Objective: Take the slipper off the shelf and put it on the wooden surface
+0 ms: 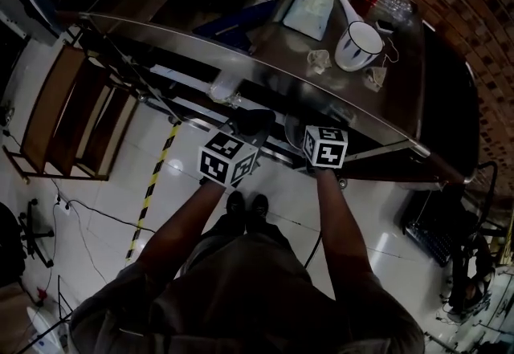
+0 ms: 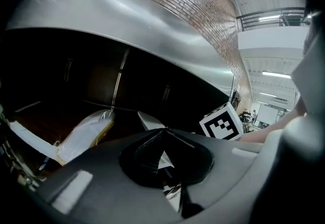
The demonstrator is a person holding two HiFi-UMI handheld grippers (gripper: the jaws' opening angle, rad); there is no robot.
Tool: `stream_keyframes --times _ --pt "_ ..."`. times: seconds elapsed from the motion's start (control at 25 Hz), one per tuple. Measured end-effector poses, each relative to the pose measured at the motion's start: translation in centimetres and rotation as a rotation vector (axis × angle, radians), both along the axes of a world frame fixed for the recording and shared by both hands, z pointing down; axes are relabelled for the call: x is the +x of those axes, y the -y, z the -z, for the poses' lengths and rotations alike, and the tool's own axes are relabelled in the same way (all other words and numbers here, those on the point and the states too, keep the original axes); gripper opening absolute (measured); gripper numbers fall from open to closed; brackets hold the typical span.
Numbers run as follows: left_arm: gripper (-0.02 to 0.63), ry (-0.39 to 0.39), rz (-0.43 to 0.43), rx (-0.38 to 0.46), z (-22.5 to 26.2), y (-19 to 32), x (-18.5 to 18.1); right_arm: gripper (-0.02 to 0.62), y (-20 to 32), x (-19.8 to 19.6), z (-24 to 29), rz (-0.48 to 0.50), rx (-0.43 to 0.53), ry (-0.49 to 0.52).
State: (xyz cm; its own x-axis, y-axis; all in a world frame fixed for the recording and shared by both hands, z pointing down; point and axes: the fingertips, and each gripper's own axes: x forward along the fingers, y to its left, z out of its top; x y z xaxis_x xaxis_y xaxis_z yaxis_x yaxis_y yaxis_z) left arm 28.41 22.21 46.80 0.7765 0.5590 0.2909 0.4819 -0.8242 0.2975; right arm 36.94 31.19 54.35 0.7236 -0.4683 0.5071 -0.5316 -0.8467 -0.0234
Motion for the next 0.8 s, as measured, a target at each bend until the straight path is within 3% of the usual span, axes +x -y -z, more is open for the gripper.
stream_keyframes --times 0.52,0.8 --pt "-0.008 -0.041 -0.017 -0.025 2.0 -2.0 -1.9 0.007 0.0 -8.8 7.6 0.144 0.100 -0.108" --pt "-0.008 -0.055 0.115 -0.022 2.8 1.5 -3.0 0.006 2.9 -11.0 9.1 0.267 0.140 -0.126"
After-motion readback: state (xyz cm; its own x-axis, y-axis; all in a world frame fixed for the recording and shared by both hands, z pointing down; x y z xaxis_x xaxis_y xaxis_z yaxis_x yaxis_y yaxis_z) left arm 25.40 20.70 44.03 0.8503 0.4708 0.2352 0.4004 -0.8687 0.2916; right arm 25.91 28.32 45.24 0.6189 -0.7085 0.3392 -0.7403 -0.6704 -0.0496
